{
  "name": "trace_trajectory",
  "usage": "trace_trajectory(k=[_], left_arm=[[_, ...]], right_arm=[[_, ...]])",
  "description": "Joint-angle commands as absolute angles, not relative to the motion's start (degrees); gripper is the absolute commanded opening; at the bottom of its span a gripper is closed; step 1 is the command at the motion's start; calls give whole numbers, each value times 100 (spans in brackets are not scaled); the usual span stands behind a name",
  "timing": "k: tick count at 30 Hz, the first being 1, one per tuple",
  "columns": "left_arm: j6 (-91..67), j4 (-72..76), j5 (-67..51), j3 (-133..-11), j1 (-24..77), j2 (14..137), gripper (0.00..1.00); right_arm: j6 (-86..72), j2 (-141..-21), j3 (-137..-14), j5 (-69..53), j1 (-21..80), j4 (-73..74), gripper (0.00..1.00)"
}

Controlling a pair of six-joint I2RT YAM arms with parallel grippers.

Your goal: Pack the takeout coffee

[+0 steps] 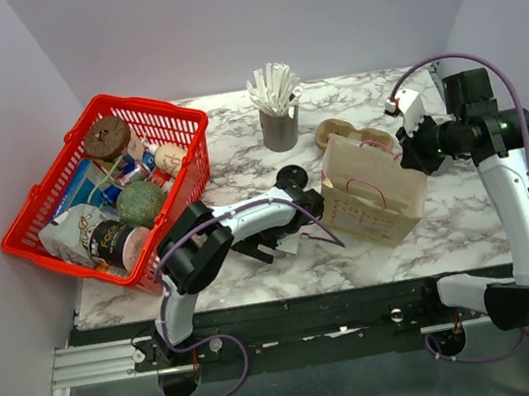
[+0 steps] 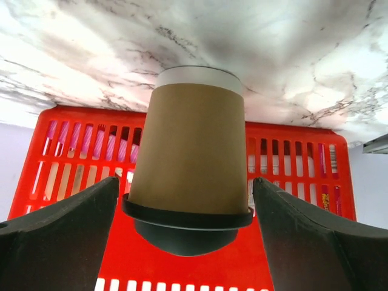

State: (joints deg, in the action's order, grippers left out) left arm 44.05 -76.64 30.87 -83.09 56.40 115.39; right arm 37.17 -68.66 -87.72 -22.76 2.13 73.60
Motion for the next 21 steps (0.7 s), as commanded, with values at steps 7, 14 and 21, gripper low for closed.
trace_trajectory(k=[7,14,21], left_arm=[[4377,-8533,1532,-9639,5853,11338,99],[2911,-8359,-290,-11777,5267,10680,99],[4532,-7764,-1686,-10145,4037,8575,99]], right_arm=[[3700,-6732,-8754,-2452,185,7339,5],[3507,-6794,-8807,-2487,185,7207,5],[3402,-6847,-8649,-2592,185,7023,4]])
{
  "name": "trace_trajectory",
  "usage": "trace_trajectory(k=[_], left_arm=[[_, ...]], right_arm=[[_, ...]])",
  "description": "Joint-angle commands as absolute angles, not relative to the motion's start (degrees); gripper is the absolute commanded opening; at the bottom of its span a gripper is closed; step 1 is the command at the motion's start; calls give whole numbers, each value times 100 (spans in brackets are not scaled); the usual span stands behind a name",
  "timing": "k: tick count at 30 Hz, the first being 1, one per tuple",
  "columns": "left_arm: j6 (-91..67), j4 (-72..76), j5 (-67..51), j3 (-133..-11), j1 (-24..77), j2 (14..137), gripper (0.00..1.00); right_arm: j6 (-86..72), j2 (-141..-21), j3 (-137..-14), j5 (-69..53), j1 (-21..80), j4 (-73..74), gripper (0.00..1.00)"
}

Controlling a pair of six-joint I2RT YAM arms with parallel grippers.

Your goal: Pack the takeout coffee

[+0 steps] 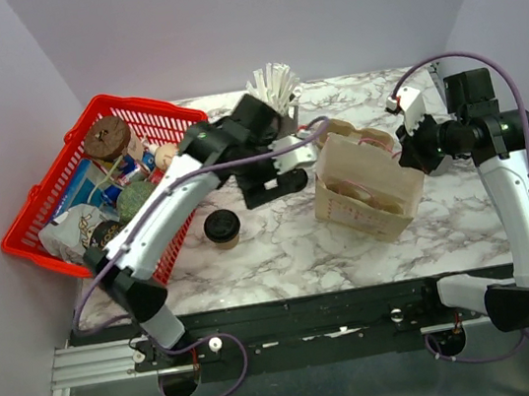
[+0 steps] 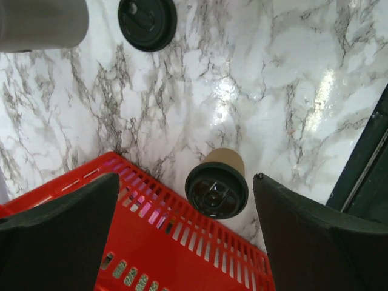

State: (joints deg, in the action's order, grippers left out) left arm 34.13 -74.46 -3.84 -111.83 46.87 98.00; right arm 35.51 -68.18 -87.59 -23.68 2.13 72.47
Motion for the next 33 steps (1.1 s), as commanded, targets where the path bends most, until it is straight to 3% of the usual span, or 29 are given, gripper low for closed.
trace_trajectory(k=[1,5,11,17,33], left_arm=[[5362,-7587,-1940,-9882,3930,8317,99],[7526,-7689,-2365,-8783,3472,7550,99],[8454,-8439,-2295,-8615,3392,8033,99],[8964,-7146,-1908,-7525,3393,7778,99],[8333,-7207,-1811,-7945,2962,9017,96]], right_arm=[[3393,-6847,-8666,-2645,185,7014,4],[3322,-6961,-8762,-2856,185,7022,4],[3384,-7137,-9009,-2997,185,7172,4],[3384,-7005,-8825,-3058,185,7181,4],[3375,-6926,-8657,-2980,185,7163,4]])
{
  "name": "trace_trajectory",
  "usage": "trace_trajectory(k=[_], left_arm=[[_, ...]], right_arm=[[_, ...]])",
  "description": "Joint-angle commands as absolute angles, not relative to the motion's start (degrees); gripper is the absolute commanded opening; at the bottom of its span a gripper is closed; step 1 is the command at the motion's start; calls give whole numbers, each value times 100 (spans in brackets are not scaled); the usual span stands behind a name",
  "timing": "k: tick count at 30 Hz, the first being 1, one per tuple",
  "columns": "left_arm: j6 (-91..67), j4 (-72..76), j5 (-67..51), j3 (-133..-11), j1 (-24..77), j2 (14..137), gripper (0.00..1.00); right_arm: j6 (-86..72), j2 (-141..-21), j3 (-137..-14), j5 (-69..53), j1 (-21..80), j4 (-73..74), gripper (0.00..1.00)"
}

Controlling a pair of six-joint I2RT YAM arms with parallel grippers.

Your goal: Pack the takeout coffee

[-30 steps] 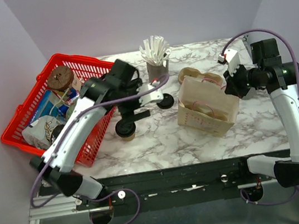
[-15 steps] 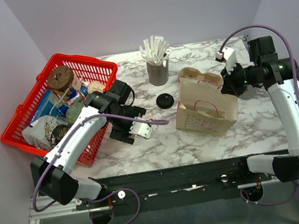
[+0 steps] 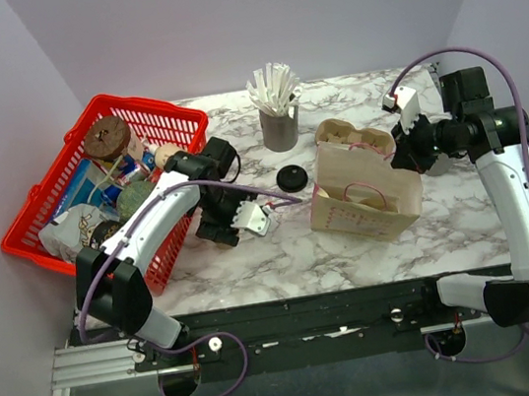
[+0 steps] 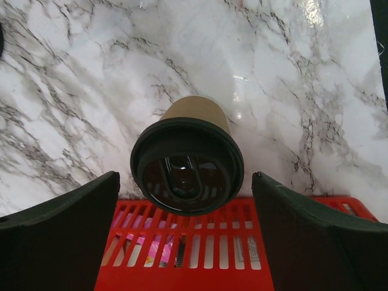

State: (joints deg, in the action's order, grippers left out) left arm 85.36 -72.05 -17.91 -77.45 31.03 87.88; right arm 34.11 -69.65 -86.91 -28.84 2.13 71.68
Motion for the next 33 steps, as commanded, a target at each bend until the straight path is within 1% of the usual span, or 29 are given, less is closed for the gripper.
trace_trajectory(k=[1,12,23,28,33], left_arm=[[8280,-7172,-1793,-7954,2953,9052,95],[8121,-6865,-1696,-7831,2839,9193,91],[8007,-7075,-1661,-7779,2769,9272,86],[7937,-7058,-1617,-7743,2760,9299,82],[7893,-6988,-1573,-7603,2751,9290,81]], right_arm=[[3375,-6926,-8657,-2971,185,7172,4],[3358,-6970,-8666,-2953,176,7163,4],[3366,-7014,-8684,-2953,185,7154,4],[3366,-7014,-8684,-2962,185,7154,4],[3366,-7022,-8692,-2971,185,7154,4]])
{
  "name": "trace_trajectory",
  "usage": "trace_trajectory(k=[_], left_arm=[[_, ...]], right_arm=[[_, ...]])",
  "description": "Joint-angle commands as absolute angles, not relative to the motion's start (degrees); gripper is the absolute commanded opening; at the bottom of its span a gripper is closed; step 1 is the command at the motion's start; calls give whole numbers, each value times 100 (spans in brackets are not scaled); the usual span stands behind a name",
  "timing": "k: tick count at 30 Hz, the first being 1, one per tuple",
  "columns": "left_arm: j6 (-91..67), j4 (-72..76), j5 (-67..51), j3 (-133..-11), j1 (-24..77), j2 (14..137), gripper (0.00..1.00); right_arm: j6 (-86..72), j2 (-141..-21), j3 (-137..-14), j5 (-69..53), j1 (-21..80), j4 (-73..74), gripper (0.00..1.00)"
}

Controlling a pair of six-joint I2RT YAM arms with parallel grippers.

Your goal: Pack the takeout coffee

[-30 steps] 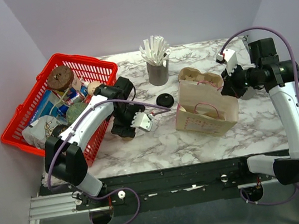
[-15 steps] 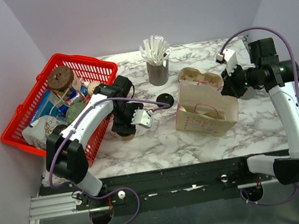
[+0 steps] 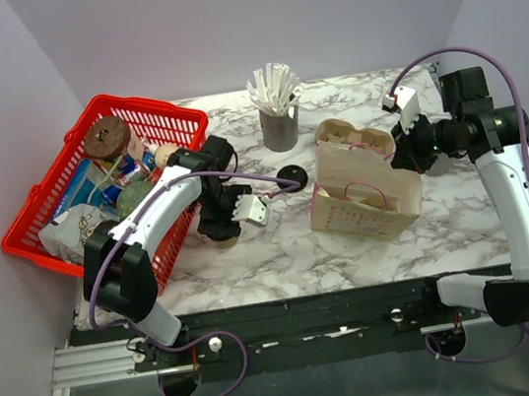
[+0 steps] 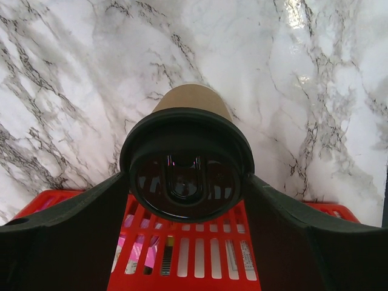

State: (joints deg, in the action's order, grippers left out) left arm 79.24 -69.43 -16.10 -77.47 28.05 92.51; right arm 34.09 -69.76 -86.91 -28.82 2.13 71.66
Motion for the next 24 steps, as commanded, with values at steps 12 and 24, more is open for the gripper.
trace_trajectory(k=[12,24], left_arm=[[7682,-6698,-1450,-7374,2751,9255,70],[7445,-6205,-1327,-6873,2751,9053,76]], right_arm=[[3340,-7066,-8727,-2962,193,7137,4],[3322,-7110,-8771,-2988,185,7128,4]])
